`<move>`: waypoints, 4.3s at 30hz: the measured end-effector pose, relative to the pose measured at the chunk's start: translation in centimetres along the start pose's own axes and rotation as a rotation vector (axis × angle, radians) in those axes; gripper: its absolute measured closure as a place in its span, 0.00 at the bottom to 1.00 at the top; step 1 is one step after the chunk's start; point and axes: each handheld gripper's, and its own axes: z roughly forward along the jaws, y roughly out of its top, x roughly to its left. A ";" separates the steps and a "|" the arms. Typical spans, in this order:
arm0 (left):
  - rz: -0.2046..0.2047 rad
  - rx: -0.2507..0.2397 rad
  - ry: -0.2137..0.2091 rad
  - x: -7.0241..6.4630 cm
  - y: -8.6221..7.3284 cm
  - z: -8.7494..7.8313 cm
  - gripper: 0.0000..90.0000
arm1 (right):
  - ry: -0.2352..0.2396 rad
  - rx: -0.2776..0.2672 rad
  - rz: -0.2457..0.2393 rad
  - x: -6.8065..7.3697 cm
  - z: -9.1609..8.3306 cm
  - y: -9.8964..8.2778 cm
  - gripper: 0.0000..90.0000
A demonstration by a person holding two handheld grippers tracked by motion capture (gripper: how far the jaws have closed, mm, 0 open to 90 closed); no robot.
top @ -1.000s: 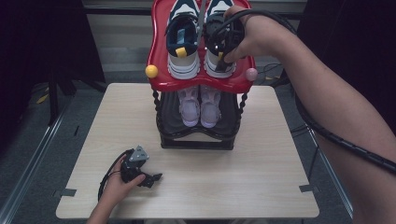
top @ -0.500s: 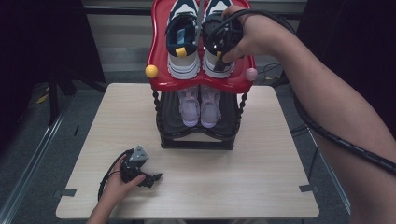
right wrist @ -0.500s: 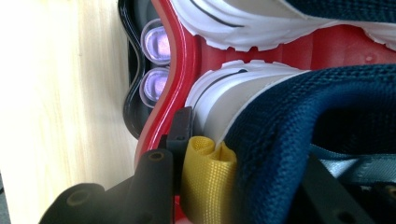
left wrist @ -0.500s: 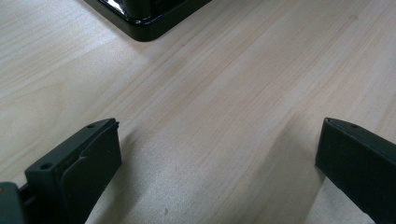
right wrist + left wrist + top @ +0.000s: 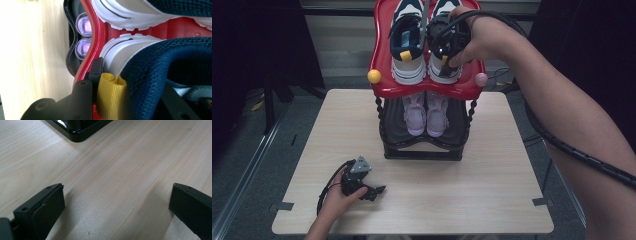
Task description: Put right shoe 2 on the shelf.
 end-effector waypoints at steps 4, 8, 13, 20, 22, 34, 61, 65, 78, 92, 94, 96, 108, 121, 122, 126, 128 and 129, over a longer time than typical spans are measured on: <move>0.000 0.000 0.001 0.0 0.0 0.0 0.00 | -0.004 -0.001 -0.006 0.0 0.0 0.0 0.74; -0.001 0.000 0.000 0.0 0.0 0.0 0.00 | -0.004 -0.007 -0.005 0.1 0.0 -0.1 0.74; -0.001 0.000 0.000 0.0 0.0 0.0 0.00 | -0.004 -0.010 -0.011 0.0 0.0 -0.2 0.74; -0.001 0.000 0.000 0.0 0.0 0.0 0.00 | -0.002 -0.018 0.010 0.0 0.1 -0.5 0.71; -0.001 -0.001 0.000 0.0 0.0 0.0 0.00 | -0.005 -0.019 0.026 0.0 0.0 -0.5 0.69; -0.008 -0.001 -0.006 0.0 0.0 0.0 0.00 | 0.014 -0.050 0.151 -0.5 -0.8 -0.4 0.48; -0.009 0.000 -0.007 -0.1 0.0 0.0 0.00 | 0.035 -0.067 0.303 -0.4 -4.0 -1.5 0.23; -0.009 0.000 -0.007 -0.1 0.0 0.0 0.00 | 0.042 -0.068 0.308 -0.3 -4.4 -1.9 0.23; -0.009 0.000 -0.007 -0.1 0.0 0.0 0.00 | 0.063 -0.021 0.327 0.3 -4.7 -2.9 0.24; -0.010 0.000 -0.007 -0.1 0.0 0.0 0.00 | 0.147 0.044 0.341 1.2 -3.9 -4.5 0.24; -0.010 0.000 -0.007 -0.1 0.0 0.0 0.00 | 0.156 0.051 0.345 1.3 -3.8 -4.7 0.24; -0.010 0.000 -0.007 -0.1 0.0 0.0 0.00 | 0.168 0.065 0.343 1.4 -3.6 -4.9 0.24; -0.010 0.000 -0.007 -0.1 0.0 0.0 0.00 | 0.227 0.107 0.338 2.2 -3.2 -5.9 0.24; 0.000 0.008 -0.008 0.0 0.0 0.0 0.00 | 0.258 0.131 0.343 3.9 -2.8 -8.1 0.24; 0.000 0.008 -0.008 0.0 0.0 0.0 0.00 | 0.261 0.132 0.345 4.0 -2.8 -8.3 0.24; -0.001 0.007 -0.008 0.0 0.0 0.0 0.00 | 0.267 0.141 0.347 4.6 -2.5 -9.0 0.24; -0.001 0.007 -0.008 0.0 0.0 0.0 0.00 | 0.271 0.146 0.349 4.9 -2.3 -9.5 0.24; -0.001 0.007 -0.008 0.0 0.0 0.0 0.00 | 0.271 0.152 0.347 5.0 -2.3 -9.6 0.24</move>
